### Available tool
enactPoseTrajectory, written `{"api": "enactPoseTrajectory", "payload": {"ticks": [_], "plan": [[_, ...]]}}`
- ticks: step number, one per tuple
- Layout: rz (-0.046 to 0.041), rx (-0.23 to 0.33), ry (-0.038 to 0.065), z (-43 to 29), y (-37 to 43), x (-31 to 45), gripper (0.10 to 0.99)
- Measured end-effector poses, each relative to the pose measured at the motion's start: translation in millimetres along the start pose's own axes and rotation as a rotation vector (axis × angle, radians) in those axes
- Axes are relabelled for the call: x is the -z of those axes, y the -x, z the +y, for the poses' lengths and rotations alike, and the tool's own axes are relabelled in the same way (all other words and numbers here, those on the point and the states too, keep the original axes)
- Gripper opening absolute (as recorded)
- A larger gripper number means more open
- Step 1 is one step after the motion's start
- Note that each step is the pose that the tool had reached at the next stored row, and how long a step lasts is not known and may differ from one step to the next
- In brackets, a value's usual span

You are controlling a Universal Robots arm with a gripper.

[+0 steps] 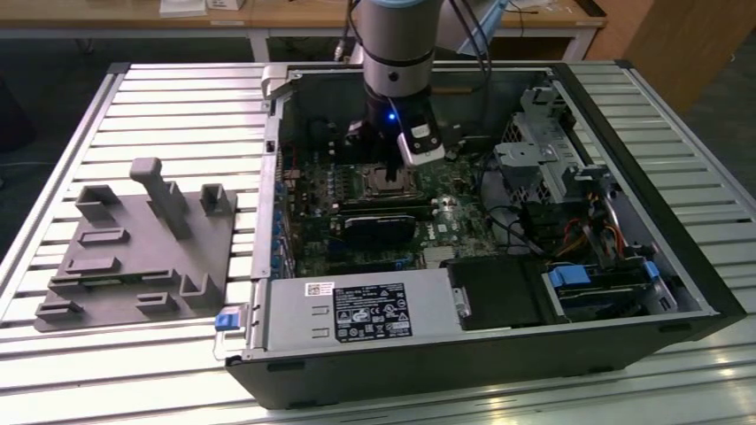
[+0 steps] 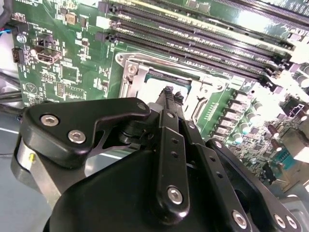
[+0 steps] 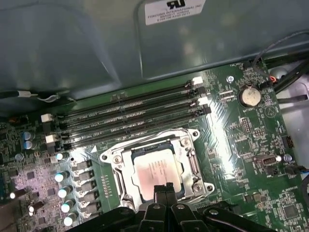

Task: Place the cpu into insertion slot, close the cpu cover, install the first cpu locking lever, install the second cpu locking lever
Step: 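Install the second cpu locking lever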

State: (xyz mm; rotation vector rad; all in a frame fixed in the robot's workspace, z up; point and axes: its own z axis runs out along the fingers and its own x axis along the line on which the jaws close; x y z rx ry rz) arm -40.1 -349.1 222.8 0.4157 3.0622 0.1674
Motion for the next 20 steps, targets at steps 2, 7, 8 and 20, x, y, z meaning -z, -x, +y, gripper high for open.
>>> {"api": "enactPoseTrajectory", "payload": {"ticks": [2,7,8,20], "plan": [[0.0008,0.000,-0.004,2.2,-0.3,-0.2,0.106],[0.0026,0.002,-0.020,7.0,-0.9,-0.8,0.106],[0.0028,0.002,-0.023,7.9,-0.9,-0.9,0.106],[0.0058,0.016,-0.026,10.5,1.7,-1.3,0.106]]}}
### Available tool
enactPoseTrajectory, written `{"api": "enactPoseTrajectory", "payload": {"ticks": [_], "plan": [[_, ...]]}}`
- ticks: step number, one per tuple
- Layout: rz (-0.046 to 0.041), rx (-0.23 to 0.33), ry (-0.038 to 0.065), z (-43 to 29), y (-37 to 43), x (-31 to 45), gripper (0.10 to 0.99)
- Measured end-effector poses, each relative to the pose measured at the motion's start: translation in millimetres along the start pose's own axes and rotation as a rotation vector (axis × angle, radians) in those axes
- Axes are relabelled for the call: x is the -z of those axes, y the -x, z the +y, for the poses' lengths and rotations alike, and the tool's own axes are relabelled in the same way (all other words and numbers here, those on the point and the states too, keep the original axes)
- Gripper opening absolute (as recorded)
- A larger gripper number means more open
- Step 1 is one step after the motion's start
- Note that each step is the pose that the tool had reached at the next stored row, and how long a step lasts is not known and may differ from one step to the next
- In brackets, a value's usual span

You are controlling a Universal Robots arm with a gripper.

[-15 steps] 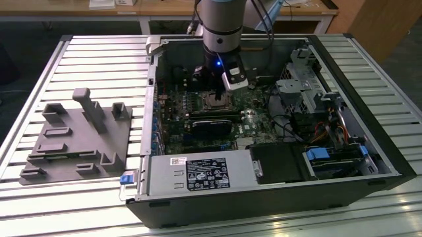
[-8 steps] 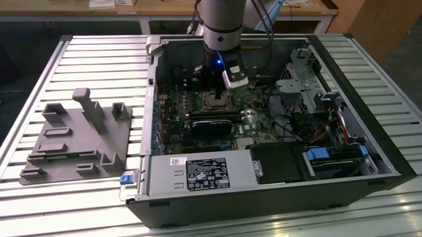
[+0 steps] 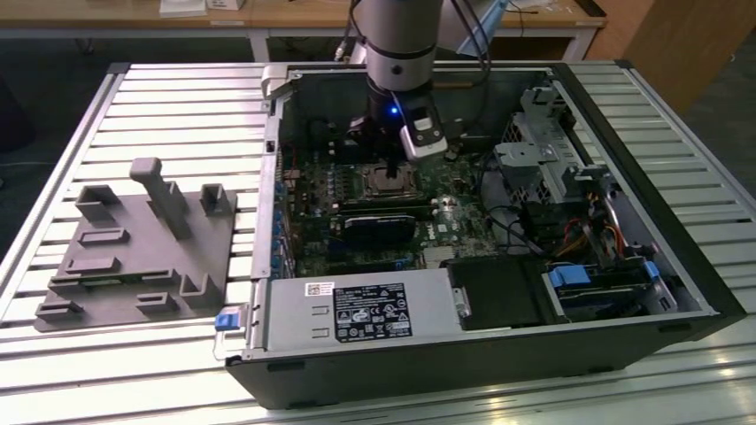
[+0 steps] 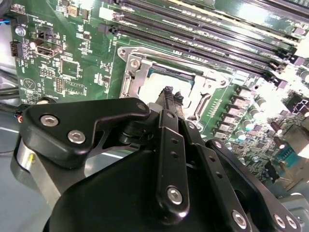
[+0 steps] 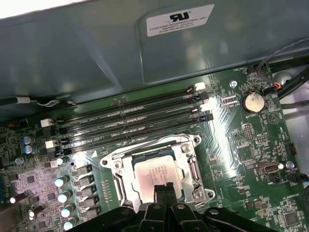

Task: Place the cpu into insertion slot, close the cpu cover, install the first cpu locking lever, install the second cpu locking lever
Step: 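Install the second cpu locking lever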

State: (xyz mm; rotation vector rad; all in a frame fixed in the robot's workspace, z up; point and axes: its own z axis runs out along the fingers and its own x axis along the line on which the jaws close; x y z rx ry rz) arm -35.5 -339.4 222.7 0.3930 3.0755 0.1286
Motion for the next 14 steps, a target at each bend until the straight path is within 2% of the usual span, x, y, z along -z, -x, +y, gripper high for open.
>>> {"api": "enactPoseTrajectory", "payload": {"ticks": [8,14], "plan": [[0.0047,0.054,0.001,3.2,0.2,-0.7,0.106],[0.0049,0.056,0.002,3.3,0.2,-0.8,0.106]]}}
